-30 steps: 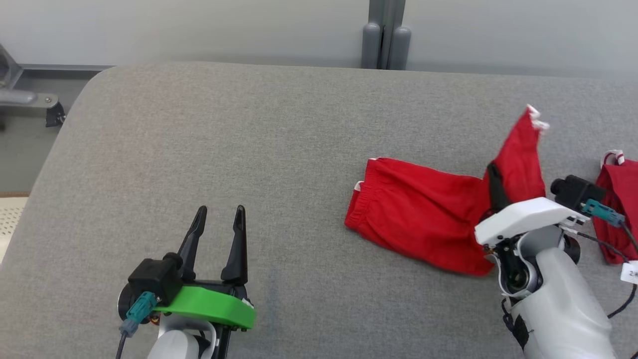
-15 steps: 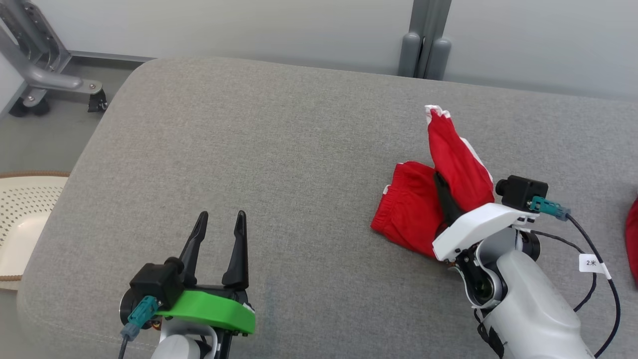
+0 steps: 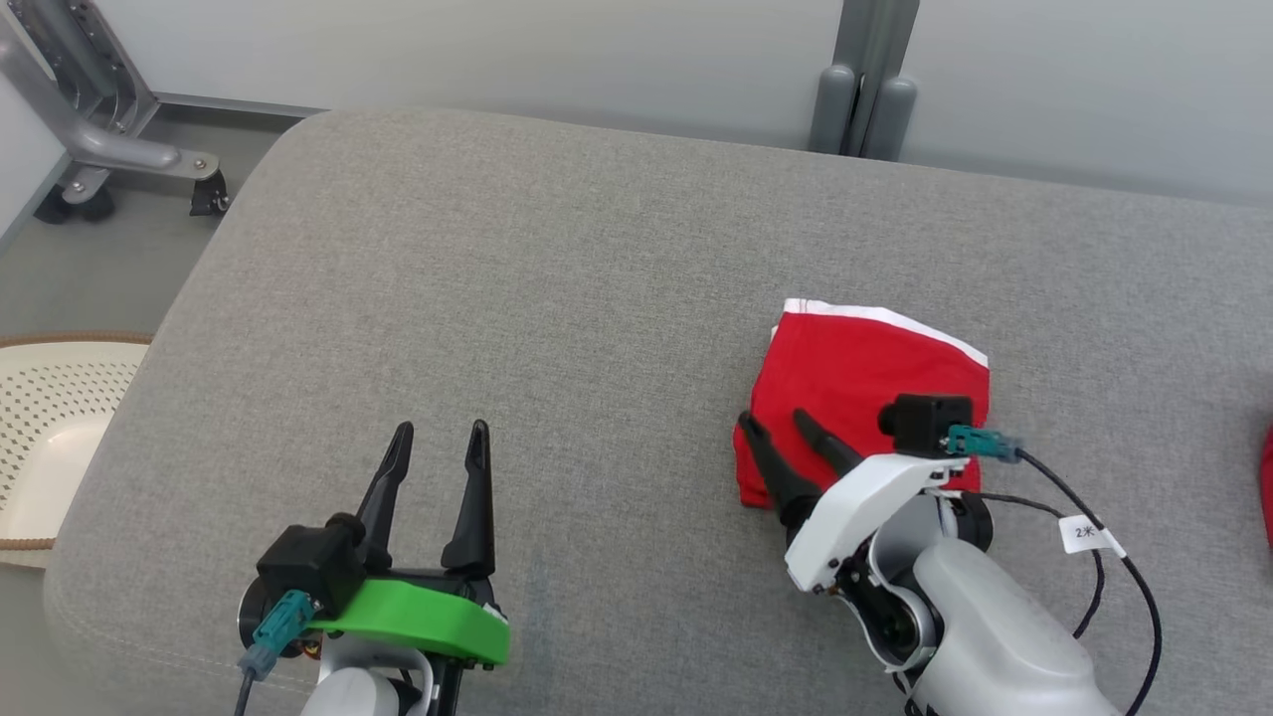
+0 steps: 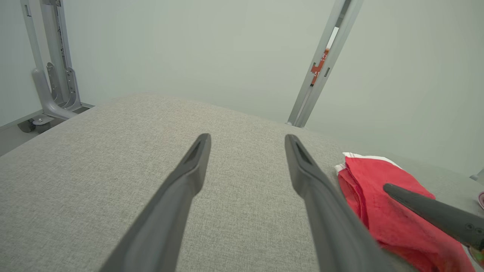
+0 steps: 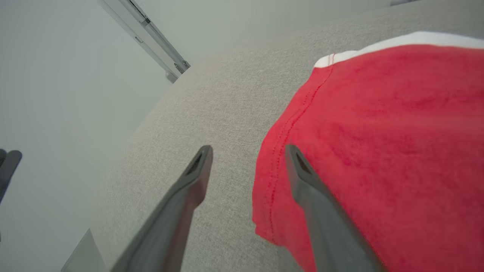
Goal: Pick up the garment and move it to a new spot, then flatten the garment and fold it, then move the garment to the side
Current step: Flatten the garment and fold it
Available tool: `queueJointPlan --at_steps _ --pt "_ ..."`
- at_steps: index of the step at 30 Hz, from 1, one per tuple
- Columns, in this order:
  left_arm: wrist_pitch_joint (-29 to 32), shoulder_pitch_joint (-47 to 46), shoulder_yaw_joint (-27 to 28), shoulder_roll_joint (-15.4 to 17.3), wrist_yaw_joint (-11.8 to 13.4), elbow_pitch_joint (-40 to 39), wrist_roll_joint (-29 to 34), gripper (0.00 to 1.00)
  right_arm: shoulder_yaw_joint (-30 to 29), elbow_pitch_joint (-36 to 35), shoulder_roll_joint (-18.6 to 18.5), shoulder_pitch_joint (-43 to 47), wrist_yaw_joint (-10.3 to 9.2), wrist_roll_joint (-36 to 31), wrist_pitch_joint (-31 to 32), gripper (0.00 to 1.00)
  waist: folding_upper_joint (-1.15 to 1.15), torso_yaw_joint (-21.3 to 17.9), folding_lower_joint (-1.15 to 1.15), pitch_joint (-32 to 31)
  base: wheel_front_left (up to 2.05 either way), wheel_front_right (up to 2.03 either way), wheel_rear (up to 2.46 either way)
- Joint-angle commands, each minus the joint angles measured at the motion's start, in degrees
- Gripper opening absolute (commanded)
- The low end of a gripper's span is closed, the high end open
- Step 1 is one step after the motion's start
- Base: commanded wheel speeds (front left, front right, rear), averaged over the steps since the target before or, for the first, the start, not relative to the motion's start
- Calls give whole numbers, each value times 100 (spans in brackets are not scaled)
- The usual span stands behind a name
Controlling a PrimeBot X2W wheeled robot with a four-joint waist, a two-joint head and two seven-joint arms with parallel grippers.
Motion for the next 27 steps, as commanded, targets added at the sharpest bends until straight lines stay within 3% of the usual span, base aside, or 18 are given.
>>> queueJointPlan --at_steps 1,6,10,20,27 --pt "0 44 3 12 29 8 -40 100 148 -13 -23 57 2 117 60 100 0 -18 0 0 0 0 0" --pt "0 65 10 12 51 -3 -45 100 848 -301 -24 102 2 581 340 100 0 -163 0 -1 0 0 0" --pt "0 53 73 13 49 -19 -11 100 782 -406 -62 8 2 466 179 100 0 -371 0 -40 0 0 0" --pt "0 95 214 12 3 -296 -51 100 -15 -986 -948 342 2 -1078 -801 100 0 -963 0 -217 0 0 0" --pt "0 177 270 13 -20 -552 44 100 -1198 -1882 -863 1152 1 -2157 -1048 100 0 -1299 0 -239 0 0 0"
